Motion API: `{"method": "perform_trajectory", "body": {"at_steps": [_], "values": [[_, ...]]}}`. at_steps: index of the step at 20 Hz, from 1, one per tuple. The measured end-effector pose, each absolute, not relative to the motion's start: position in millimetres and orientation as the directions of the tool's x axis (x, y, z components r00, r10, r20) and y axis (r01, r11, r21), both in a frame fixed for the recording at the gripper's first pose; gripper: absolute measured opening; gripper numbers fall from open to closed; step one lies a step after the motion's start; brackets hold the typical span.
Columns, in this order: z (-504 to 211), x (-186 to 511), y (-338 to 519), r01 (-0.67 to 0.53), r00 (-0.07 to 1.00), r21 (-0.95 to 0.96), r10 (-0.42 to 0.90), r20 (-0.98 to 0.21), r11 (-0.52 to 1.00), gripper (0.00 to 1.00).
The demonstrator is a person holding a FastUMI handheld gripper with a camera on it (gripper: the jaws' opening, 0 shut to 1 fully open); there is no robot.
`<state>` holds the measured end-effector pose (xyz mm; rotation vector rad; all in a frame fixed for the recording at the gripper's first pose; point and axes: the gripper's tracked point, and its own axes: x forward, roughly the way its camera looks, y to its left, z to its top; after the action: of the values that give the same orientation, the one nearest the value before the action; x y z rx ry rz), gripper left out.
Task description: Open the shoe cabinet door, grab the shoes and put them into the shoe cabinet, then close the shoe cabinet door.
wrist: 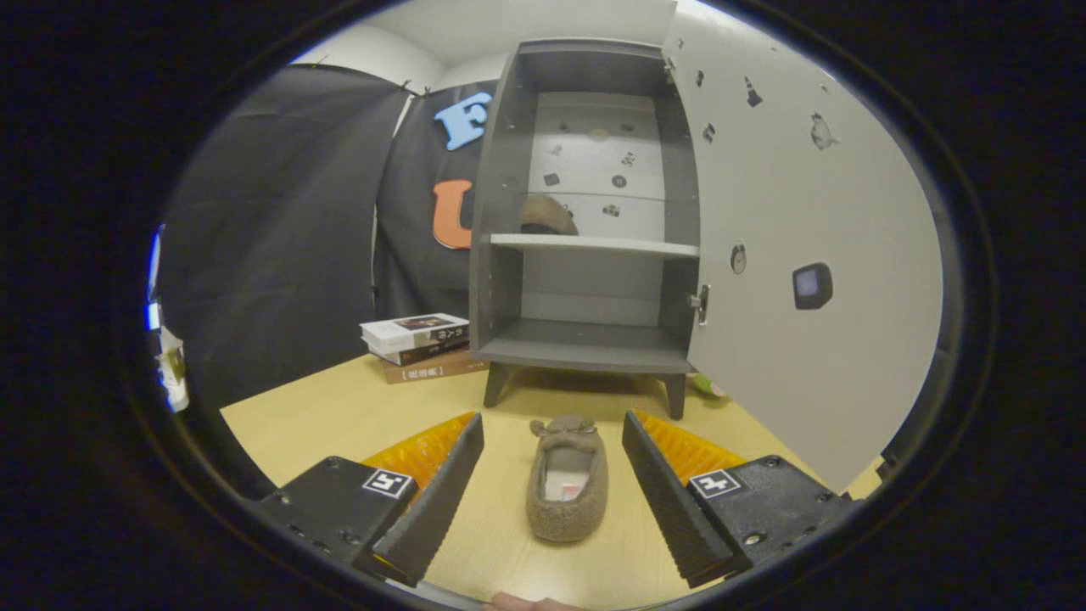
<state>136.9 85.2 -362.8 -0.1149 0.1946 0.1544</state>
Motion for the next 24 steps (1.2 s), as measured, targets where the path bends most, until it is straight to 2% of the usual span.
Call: {"method": "perform_trajectory", "body": {"at_steps": [4, 6, 8, 9, 11, 13, 15, 17, 19, 21, 24], "values": [[-404.2, 164.7, 93.7, -0.156, 0.949, -0.048, 0.137, -0.285, 0.987, 1.00], [-419.7, 176.9, 103.1, -0.171, 0.933, -0.018, 0.156, -0.326, 0.985, 0.96], [-433.0, 187.8, 111.6, -0.180, 0.923, -0.007, 0.167, -0.346, 0.984, 0.89], [-443.3, 192.9, 113.0, -0.177, 0.915, -0.010, 0.161, -0.371, 0.984, 0.81], [-450.4, 205.0, 109.7, -0.156, 0.918, -0.037, 0.131, -0.374, 0.987, 0.72], [-455.6, 224.0, 97.7, -0.120, 0.928, -0.103, 0.075, -0.366, 0.987, 0.42], [-471.3, 227.5, 113.4, -0.184, 0.879, -0.040, 0.147, -0.454, 0.982, 0.13], [-485.7, 229.4, 124.1, -0.223, 0.833, -0.020, 0.179, -0.524, 0.975, 0.09], [-484.6, 231.4, 126.4, -0.225, 0.845, -0.069, 0.159, -0.511, 0.972, 0.09], [-478.5, 230.5, 124.6, -0.215, 0.863, -0.072, 0.155, -0.481, 0.974, 0.09], [-457.6, 232.7, 110.1, -0.189, 0.915, -0.061, 0.153, -0.372, 0.980, 0.06]]}}
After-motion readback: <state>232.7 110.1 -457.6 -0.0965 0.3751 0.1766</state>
